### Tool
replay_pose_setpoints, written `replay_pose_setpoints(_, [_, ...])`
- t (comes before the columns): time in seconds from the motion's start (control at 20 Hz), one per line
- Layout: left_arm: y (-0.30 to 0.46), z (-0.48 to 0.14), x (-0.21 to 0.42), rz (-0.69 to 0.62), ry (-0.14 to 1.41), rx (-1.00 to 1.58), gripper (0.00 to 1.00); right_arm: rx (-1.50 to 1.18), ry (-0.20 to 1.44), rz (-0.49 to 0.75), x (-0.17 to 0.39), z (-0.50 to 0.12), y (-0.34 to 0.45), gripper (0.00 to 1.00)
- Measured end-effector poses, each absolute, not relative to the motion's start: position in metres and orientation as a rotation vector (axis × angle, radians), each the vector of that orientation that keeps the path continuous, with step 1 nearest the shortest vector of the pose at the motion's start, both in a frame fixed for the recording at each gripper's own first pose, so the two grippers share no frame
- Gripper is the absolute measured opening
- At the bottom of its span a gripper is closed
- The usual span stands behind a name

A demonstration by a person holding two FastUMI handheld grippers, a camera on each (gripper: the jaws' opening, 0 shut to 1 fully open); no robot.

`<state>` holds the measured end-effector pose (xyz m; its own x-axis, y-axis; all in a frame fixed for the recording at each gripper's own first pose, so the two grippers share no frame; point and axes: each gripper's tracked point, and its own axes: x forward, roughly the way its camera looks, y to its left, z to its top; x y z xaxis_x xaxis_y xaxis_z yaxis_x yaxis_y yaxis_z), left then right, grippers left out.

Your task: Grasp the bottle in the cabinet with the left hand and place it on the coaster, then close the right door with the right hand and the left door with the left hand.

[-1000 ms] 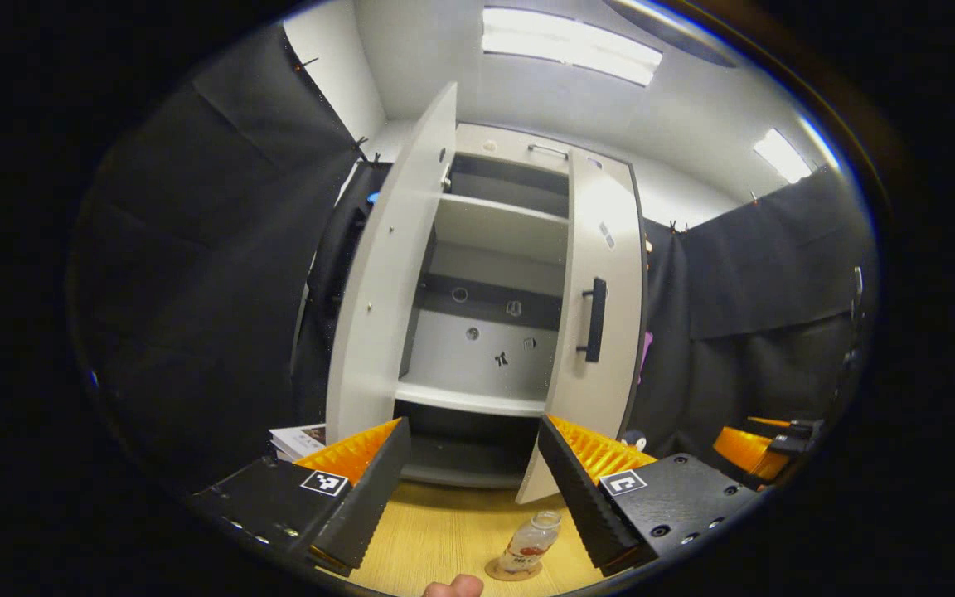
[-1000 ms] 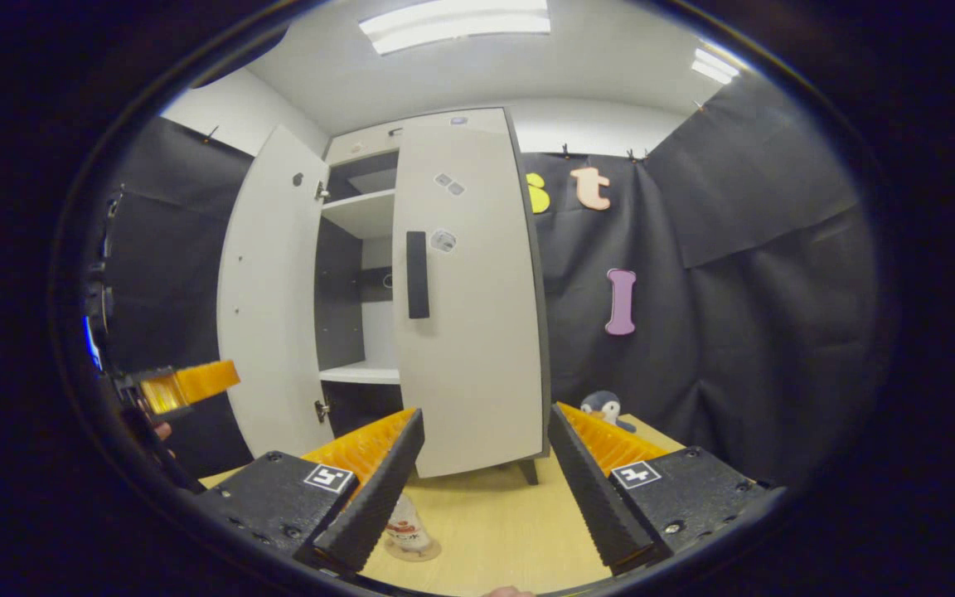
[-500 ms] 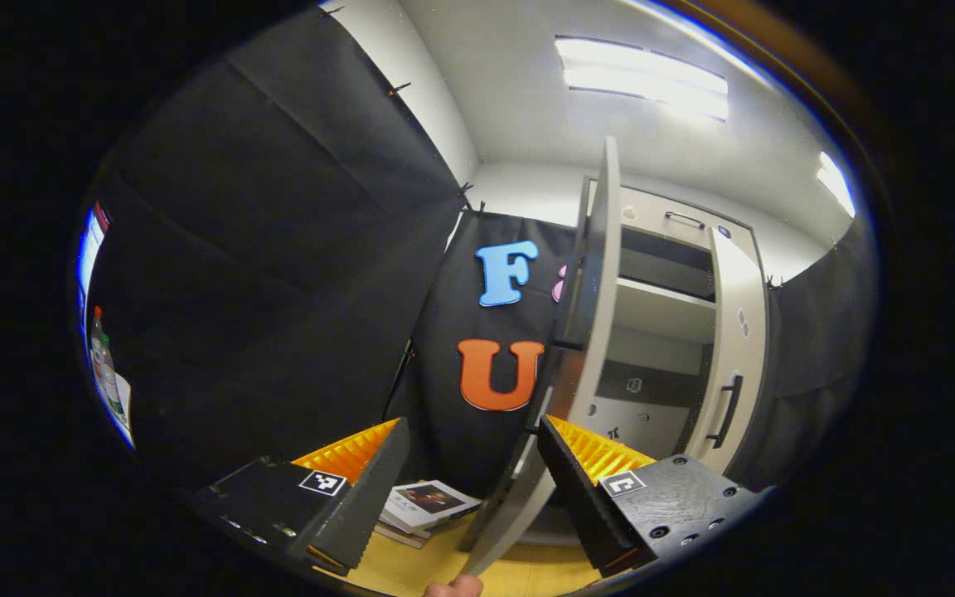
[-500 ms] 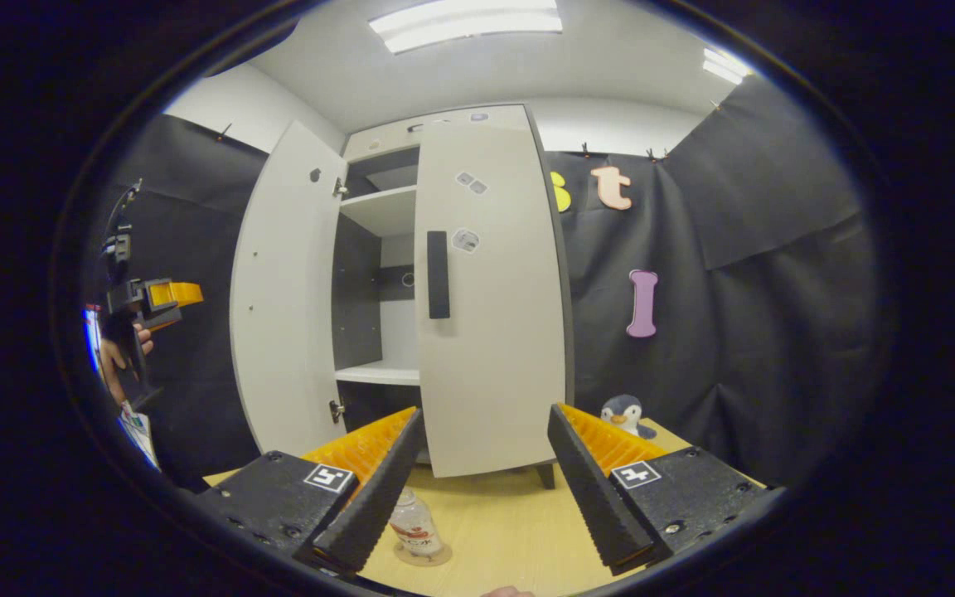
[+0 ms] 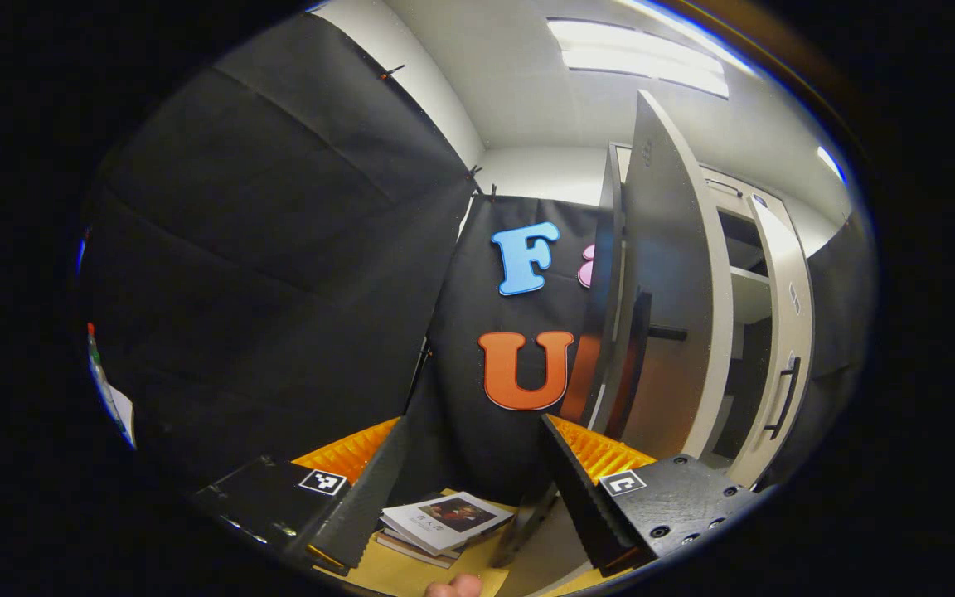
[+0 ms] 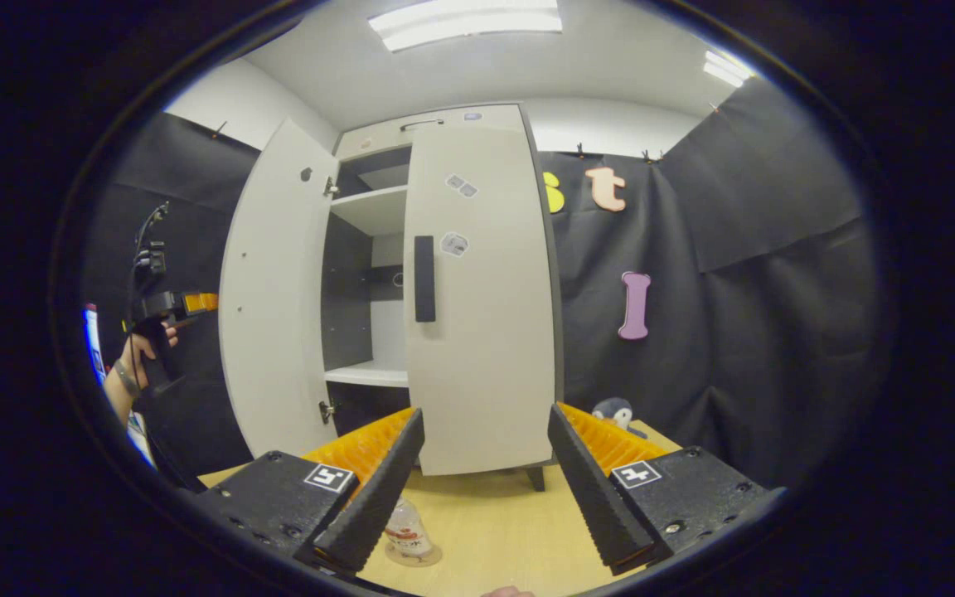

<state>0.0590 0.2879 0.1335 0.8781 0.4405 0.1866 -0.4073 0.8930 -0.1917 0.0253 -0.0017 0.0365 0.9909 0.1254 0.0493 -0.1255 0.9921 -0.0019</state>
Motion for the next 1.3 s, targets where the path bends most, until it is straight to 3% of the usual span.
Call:
replay_pose_setpoints(0.05, [0.284,0.132,0.059,0.44,-0.227,-0.145,0.99,-0.001,-0.052,0.123,0.025,0.036,-0.003,0.94])
replay_pose_setpoints(0.1, [0.285,0.133,0.058,0.448,-0.234,-0.134,0.95,-0.004,-0.051,0.118,0.024,0.035,-0.005,0.98])
replay_pose_setpoints(0.3, [0.278,0.133,0.06,0.45,-0.238,-0.138,0.99,-0.001,-0.032,0.118,0.023,0.028,-0.006,0.98])
replay_pose_setpoints(0.35, [0.276,0.133,0.058,0.449,-0.239,-0.139,0.94,0.0,-0.031,0.118,0.022,0.028,-0.005,0.98])
replay_pose_setpoints(0.45, [0.272,0.132,0.059,0.439,-0.233,-0.145,0.94,-0.001,-0.032,0.121,0.022,0.029,-0.005,0.98])
replay_pose_setpoints(1.3, [0.16,0.133,0.114,0.165,-0.223,-0.198,0.94,-0.011,-0.062,0.066,0.02,0.044,-0.019,0.98])
